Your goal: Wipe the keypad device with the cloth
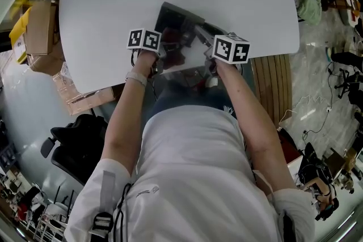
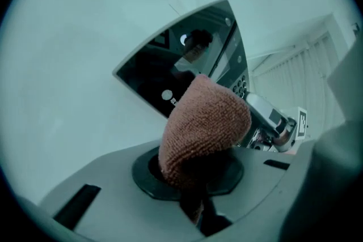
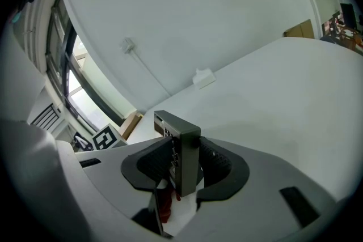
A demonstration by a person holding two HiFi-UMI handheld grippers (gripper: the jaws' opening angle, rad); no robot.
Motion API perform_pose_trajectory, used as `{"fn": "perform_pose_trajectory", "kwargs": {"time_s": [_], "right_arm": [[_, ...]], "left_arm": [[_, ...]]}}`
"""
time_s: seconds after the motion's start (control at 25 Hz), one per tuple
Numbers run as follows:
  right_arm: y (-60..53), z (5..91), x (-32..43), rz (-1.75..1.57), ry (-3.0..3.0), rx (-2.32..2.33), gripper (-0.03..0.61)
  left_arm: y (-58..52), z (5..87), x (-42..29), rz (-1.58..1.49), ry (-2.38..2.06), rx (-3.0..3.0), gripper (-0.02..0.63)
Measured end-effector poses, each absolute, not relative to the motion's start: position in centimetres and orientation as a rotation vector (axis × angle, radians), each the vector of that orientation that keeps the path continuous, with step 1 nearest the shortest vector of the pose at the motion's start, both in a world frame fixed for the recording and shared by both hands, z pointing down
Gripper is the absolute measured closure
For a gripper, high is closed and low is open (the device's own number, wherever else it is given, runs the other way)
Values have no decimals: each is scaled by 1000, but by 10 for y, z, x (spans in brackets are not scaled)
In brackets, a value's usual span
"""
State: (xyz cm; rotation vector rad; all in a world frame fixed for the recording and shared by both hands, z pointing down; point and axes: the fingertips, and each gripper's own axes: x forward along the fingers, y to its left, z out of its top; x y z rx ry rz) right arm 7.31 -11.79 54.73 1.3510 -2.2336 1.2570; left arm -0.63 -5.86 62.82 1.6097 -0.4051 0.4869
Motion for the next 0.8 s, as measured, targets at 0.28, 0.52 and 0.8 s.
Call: {"fn": "perform_pose_trajectory", "kwargs": {"time_s": [0.28, 0.52, 0.8], "right_arm": [[-105, 548, 72, 1285, -2253, 1297, 434], [-127, 528, 91, 1250, -2354, 1304, 409], [-146, 531, 76, 1214, -2344, 1120, 419]], "left_arm": [[-61, 624, -29, 457, -457, 1616, 566], [-49, 580, -7, 344, -305, 1692, 566], [-65, 533, 39, 169, -176, 1750, 565]]}}
